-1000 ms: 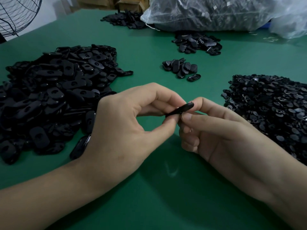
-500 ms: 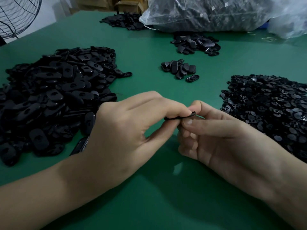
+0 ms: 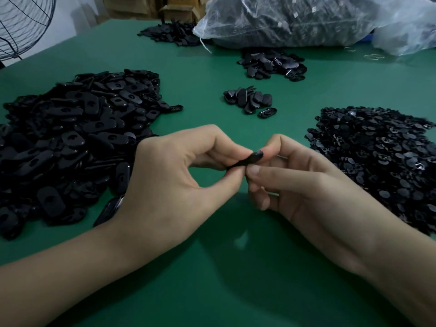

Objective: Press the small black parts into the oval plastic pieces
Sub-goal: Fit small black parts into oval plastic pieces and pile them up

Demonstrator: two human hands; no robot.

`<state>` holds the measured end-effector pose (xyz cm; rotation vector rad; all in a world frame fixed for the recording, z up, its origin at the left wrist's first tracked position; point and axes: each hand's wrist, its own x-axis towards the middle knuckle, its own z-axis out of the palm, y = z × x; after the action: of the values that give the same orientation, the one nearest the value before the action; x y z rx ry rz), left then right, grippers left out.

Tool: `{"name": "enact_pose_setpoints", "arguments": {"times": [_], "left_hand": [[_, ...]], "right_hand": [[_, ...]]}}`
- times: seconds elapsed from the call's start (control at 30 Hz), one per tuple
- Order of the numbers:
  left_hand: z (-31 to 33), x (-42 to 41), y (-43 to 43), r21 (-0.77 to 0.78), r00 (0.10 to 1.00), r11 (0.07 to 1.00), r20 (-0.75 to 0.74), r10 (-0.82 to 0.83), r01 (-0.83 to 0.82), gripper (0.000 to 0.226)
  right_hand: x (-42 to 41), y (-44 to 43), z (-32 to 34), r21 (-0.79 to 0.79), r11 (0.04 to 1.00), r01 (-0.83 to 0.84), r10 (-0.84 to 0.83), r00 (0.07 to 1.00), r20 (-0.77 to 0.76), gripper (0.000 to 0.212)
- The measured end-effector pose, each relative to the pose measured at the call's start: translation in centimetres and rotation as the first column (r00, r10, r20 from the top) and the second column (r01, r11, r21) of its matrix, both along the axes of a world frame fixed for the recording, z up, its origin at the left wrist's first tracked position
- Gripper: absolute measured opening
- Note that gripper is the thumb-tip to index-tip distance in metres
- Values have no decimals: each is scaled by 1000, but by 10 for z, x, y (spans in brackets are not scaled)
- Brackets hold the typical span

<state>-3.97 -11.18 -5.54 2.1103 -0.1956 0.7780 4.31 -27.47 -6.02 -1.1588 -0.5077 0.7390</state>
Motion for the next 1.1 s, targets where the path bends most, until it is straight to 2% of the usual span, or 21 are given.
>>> {"name": "enact_pose_setpoints", "arguments": {"times": [0.17,0.3,0.37,0.47,0.53,0.63,0.73,0.9,1.1], "left_hand": [[-3,5,5,-219,994,975,-98,-52,30,19],[-6,7,8,-383,975,921,-173,-143,67,18],[-8,9,10,-427,963,901,-199,-180,81,19],[-7,11,15,-370,939,919,-249,-237,134,45],[-7,11,20,-289,915,936,-287,-285,201,54],[-4,11,25,-228,902,942,-302,-309,246,53],[0,17,27,-198,919,956,-291,-267,215,49],[13,53,39,-150,963,988,-264,-57,18,44],[10,149,45,-38,934,986,-328,143,-164,42]], "right_hand": [[-4,0,5,-44,992,116,-99,955,278,16],[-2,1,5,-109,982,154,-106,928,358,13],[0,0,4,-137,977,164,-109,934,341,13],[2,-2,3,-152,978,145,-106,965,238,14],[3,-3,3,-150,982,111,-82,979,186,15],[4,-5,2,-146,987,62,-41,989,141,18],[5,-5,1,-146,986,85,-67,990,124,18],[10,-4,-2,-179,959,218,-168,951,258,10],[14,-5,-7,-209,946,249,-143,896,421,8]]}}
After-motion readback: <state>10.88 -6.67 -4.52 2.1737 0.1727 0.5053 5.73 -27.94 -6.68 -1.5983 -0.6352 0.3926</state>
